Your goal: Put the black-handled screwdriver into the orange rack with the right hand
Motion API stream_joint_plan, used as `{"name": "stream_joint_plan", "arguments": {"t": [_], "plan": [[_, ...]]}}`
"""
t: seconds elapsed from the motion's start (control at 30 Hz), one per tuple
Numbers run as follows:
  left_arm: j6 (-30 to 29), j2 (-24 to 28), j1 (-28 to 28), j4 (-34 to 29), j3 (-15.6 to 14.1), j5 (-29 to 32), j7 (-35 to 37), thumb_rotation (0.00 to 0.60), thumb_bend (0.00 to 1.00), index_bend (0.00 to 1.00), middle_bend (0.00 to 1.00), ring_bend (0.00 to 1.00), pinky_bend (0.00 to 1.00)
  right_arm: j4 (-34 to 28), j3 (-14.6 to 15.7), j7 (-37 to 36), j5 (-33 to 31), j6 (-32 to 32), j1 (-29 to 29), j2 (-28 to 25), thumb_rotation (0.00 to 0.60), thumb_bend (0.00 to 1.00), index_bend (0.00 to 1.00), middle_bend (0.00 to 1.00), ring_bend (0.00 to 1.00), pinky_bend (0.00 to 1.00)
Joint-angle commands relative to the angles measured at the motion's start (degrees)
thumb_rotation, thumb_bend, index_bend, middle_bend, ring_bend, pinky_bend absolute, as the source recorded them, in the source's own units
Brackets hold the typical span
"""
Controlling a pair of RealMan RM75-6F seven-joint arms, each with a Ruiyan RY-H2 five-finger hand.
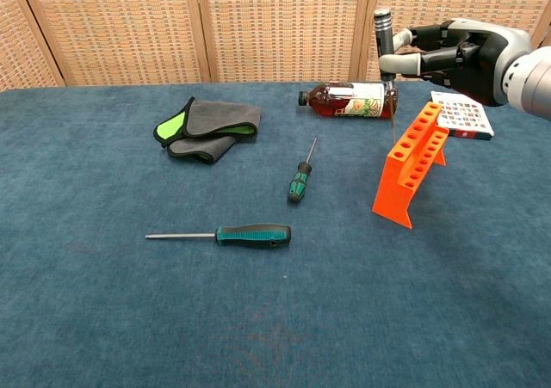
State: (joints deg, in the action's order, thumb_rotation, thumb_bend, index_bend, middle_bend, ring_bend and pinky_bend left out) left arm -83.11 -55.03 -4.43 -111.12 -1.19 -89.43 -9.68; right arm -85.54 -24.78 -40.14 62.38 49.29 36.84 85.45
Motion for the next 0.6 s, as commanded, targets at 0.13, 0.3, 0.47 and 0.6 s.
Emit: {"name": "stream_joint_plan", "arguments": {"t": [0.13, 0.3, 0.47, 0.6], "plan": [[0.08, -0.07, -0.02, -0.03, -0.03, 0.06, -0.13, 0.6, 0.0, 0.0, 0.0, 0.0, 0.0, -0.16, -0.03, -1.14, 0.69, -0.17, -0.32, -0.27, 0.6, 0.36, 0.64, 0.01, 0.0, 0.0], [0.22, -0.19, -0.07, -0.08, -0.05, 0.13, -0.47, 0.6, 0.0, 0.0, 0.0, 0.0, 0.0, -1.06, -0.29, -1.91, 1.84, 0.08, -0.5, -1.01, 0.6, 0.36, 0.64, 0.01, 0.0, 0.0], [0.21, -0.23, -0.06, -0.13, -0.06, 0.14, -0.55, 0.6, 0.0, 0.0, 0.0, 0.0, 0.0, -1.34, -0.36, -2.03, 2.0, 0.17, -0.66, -1.63, 0.6, 0.36, 0.65, 0.01, 0.0, 0.0], [0.22, -0.24, -0.06, -0.09, -0.1, 0.07, -0.53, 0.6, 0.0, 0.0, 0.0, 0.0, 0.0, -0.55, -0.03, -2.38, 1.55, -0.18, -0.8, -1.45, 0.6, 0.36, 0.65, 0.01, 0.0, 0.0]]}}
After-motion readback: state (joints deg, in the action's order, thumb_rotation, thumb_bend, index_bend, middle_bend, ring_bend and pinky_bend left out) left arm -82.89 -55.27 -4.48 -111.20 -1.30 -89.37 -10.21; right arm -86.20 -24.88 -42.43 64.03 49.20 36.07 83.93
